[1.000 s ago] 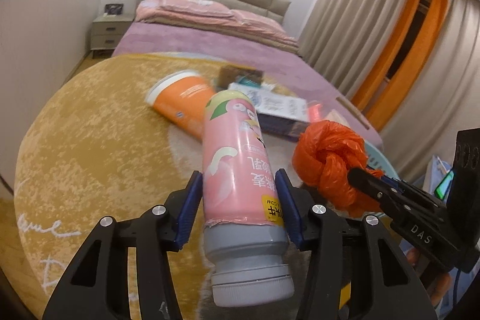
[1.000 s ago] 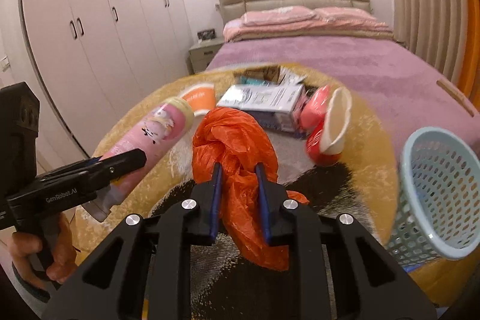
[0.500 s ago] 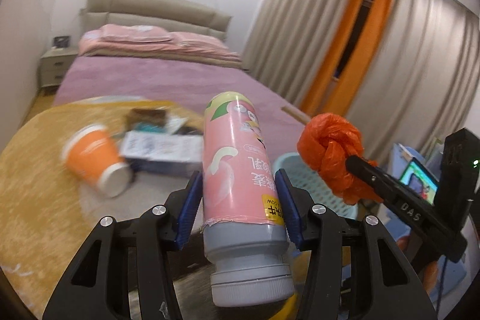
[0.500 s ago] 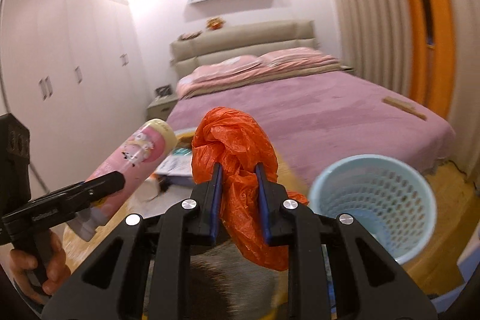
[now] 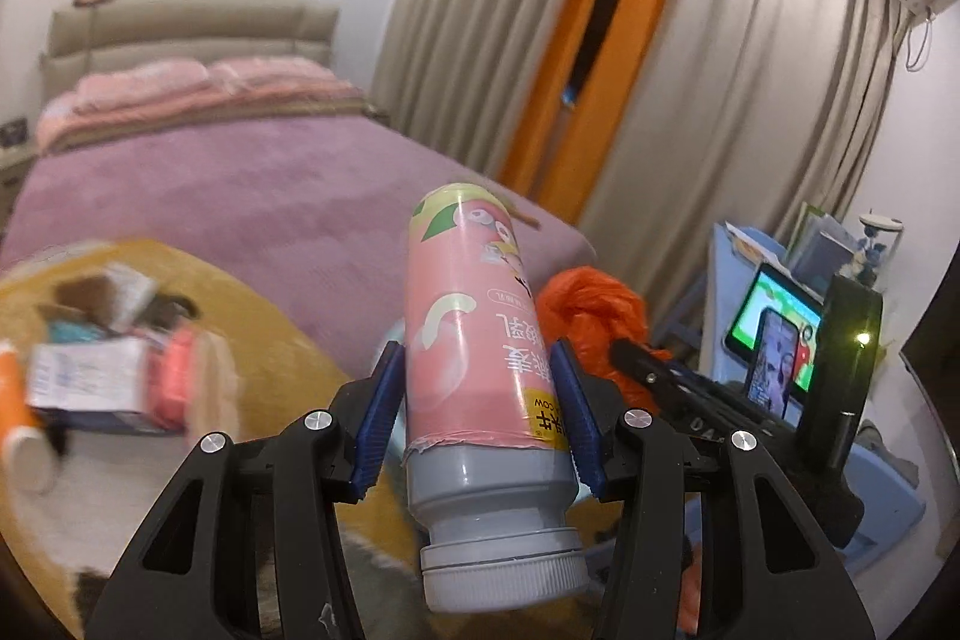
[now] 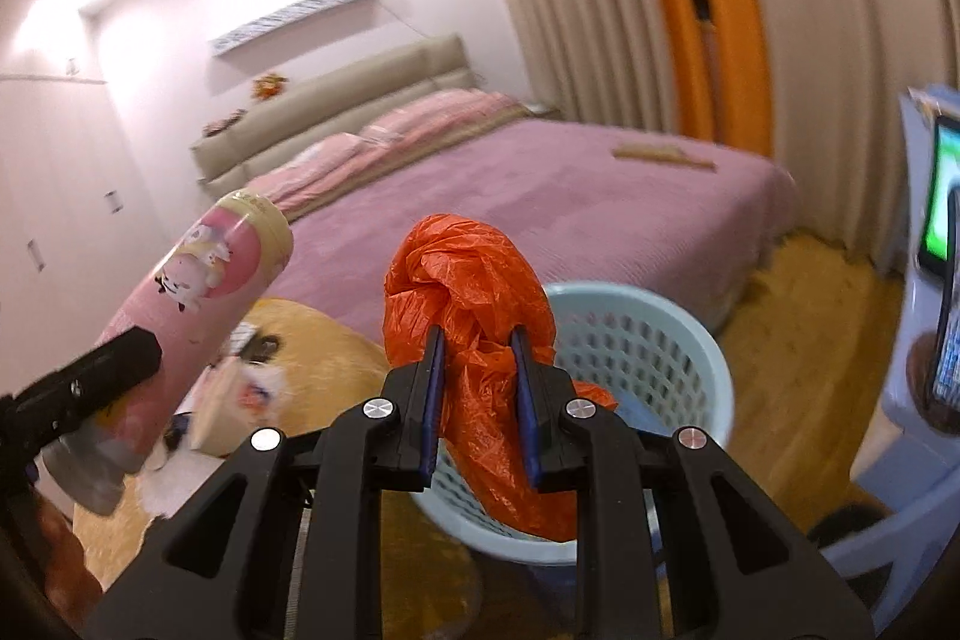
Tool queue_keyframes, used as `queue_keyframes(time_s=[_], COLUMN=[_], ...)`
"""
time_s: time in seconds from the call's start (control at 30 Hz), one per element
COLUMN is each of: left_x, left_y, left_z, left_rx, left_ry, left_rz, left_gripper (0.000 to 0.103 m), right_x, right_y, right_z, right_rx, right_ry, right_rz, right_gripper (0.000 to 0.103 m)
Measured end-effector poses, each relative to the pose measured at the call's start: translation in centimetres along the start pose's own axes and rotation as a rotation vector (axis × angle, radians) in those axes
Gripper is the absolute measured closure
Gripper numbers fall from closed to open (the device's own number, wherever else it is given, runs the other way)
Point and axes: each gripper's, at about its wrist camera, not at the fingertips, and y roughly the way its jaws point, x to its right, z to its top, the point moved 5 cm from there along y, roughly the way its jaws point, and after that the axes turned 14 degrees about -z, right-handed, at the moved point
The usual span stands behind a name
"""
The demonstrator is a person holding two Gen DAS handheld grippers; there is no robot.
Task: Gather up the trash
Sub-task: 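Carry pink bottle and orange bag over the basket and release both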
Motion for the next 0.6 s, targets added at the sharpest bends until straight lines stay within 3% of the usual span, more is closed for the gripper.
queue_keyframes(time_s=[0.2, 0.4, 0.47, 0.5, 0.53, 0.6], left_x=[-1.5, -2.7, -2.6, -2.5, -2.5, -2.4], left_y=[6.3, 8.8, 8.5, 8.2, 7.7, 6.9], left_z=[-2.9, -4.6, -4.4, -4.2, -3.9, -3.5], left_rx=[-0.095, -0.138, -0.123, -0.113, -0.095, -0.08], left_ry=[-0.04, -0.069, -0.066, -0.066, -0.061, -0.05], left_rz=[-0.002, -0.01, -0.009, -0.009, 0.003, 0.015], left_gripper=[0.055, 0.055, 0.049, 0.039, 0.032, 0.031], right_x=[2.1, 2.8, 2.8, 2.8, 2.9, 2.9], right_y=[4.6, 6.7, 6.9, 7.1, 7.0, 6.8], right_z=[-1.9, -2.7, -2.8, -2.6, -2.6, -2.4], right_rx=[-0.122, -0.161, -0.157, -0.156, -0.15, -0.135], right_ry=[0.044, 0.045, 0.042, 0.041, 0.041, 0.035], right_rz=[-0.065, -0.106, -0.109, -0.112, -0.112, -0.11], right_gripper=[0.084, 0.082, 0.072, 0.068, 0.057, 0.053])
